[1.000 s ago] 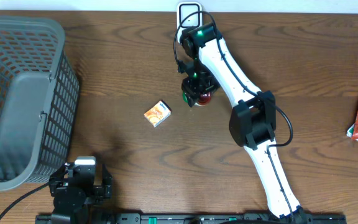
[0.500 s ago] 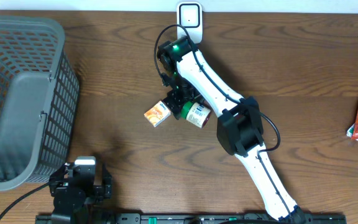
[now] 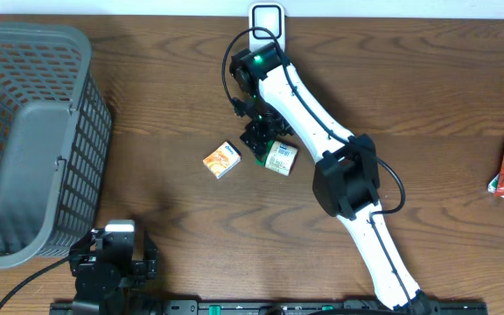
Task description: Scan the item barcode
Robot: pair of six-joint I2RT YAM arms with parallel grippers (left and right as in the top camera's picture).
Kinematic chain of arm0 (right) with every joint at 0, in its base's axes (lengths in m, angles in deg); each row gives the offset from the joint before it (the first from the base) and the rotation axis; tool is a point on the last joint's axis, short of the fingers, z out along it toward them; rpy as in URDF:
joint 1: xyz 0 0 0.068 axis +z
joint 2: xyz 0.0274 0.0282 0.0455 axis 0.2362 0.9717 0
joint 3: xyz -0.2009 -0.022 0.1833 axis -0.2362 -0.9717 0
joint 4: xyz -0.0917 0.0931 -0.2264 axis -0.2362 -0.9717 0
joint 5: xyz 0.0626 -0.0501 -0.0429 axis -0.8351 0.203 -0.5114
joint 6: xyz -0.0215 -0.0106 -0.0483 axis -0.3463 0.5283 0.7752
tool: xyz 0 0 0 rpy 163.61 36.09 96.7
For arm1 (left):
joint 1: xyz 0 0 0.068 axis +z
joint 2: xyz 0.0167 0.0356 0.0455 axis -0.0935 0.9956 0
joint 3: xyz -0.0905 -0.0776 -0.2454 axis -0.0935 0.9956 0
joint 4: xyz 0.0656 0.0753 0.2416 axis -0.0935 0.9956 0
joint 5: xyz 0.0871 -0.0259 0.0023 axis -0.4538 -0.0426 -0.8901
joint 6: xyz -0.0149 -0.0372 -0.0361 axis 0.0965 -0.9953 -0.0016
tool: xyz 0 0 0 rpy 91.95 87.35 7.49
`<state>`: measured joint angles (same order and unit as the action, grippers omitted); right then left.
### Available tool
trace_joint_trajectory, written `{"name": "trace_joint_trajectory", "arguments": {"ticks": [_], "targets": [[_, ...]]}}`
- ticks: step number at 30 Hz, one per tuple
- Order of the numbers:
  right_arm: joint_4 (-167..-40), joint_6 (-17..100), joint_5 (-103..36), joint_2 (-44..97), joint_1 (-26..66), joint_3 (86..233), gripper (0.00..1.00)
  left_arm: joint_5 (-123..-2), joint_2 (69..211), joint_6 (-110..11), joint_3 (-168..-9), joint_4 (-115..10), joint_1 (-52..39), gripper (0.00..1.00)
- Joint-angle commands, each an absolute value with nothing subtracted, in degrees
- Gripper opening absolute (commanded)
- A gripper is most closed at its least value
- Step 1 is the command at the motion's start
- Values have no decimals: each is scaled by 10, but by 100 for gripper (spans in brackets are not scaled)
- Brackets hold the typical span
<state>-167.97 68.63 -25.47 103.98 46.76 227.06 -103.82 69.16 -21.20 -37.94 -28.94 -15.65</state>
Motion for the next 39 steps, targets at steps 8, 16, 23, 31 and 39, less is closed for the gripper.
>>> {"name": "trace_joint_trajectory", "arguments": {"ticks": [8,16,23,31,39], "targets": [[-1606,742,-267,1025,465,2174,96,-1039,690,-219,-380,-289,-154,95],[-1554,740,-259,1025,473,2174,84,-1039,690,-219,-380,-289,-154,95],[-1540,694,-259,1025,479,2174,60,-1039,690,-219,-380,-289,-154,95],[-1557,662,-258,1025,479,2224,62,-1039,690,-219,-380,-289,-154,95],[-1449,639,-259,1025,479,2310,65,-1039,690,-219,-380,-289,-154,95]]}}
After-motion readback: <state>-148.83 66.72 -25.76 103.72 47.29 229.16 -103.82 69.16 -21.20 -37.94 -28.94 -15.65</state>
